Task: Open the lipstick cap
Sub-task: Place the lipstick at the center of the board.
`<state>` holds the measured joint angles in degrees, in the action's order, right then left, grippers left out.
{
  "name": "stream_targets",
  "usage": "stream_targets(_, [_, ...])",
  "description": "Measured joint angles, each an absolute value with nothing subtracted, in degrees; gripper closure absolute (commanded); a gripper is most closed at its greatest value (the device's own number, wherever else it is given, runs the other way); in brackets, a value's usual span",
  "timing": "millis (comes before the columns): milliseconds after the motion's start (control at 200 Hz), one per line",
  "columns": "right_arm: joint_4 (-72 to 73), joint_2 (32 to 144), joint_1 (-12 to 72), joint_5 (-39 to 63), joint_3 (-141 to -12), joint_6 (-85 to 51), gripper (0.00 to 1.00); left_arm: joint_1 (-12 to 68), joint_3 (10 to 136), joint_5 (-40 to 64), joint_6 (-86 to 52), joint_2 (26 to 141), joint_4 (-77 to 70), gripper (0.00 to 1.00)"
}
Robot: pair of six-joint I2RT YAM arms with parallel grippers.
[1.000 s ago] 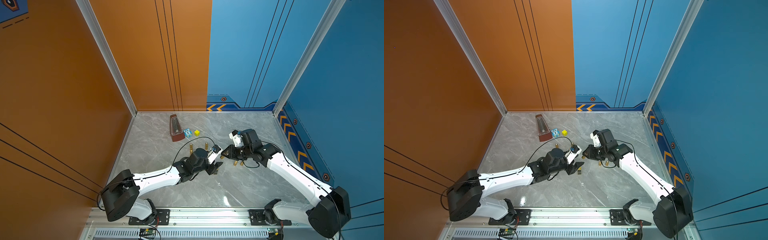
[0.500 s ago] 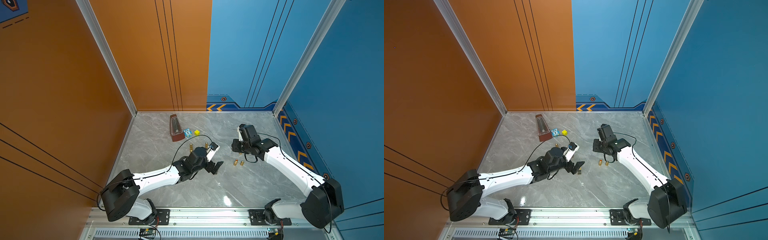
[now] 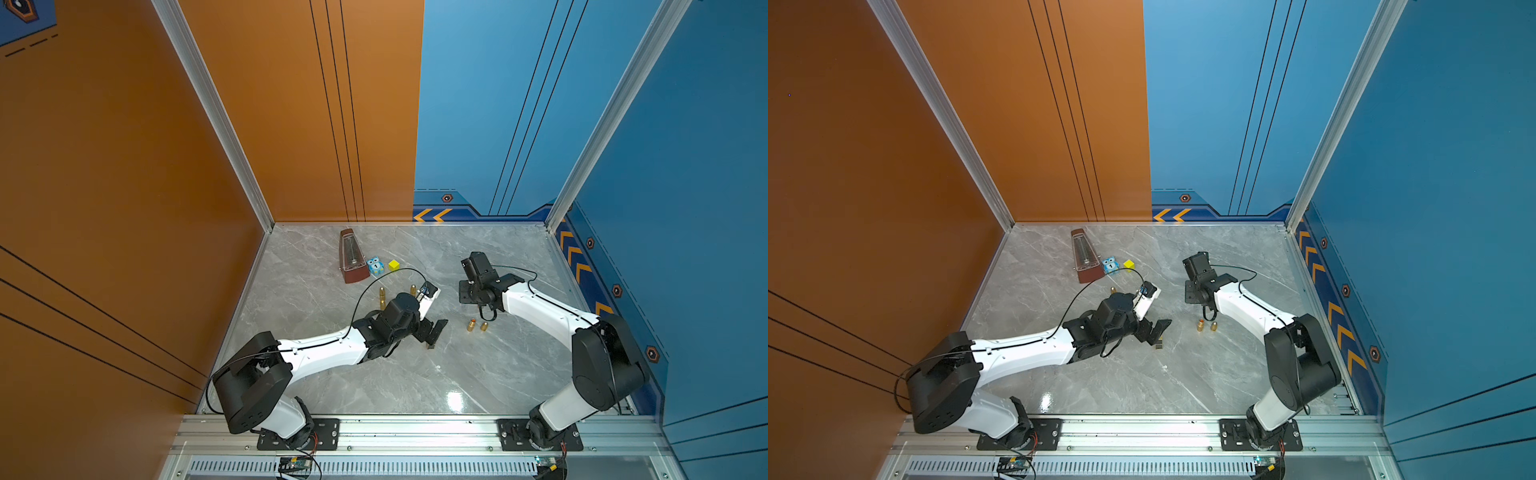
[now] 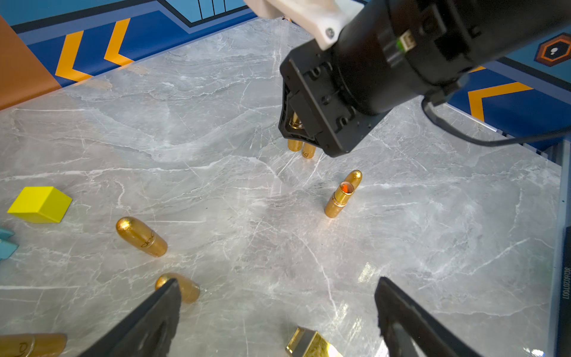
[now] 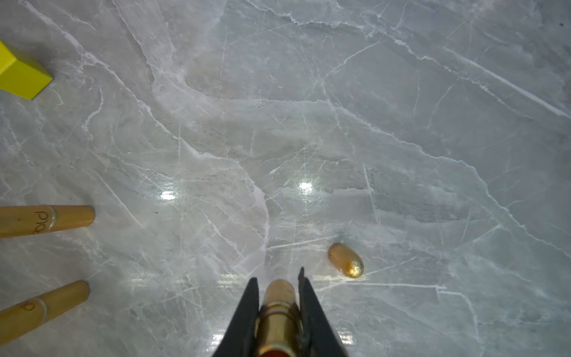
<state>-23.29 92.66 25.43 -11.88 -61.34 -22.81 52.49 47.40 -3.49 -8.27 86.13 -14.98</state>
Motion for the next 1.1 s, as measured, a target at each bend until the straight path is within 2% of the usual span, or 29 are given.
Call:
stream_targets(430, [-17.8,99.4,24.3,-12.3,-60.6,-22.3,0.84,52.5,48.1,-3.5,-8.5,87.9,-15.0,0.01])
stream_targets(1101, [-13.4,100.2,23.1,-10.7,-57.3,-22.3,0.81,52.4,48.2,-3.5,-8.5,88.0,-15.0,0.01])
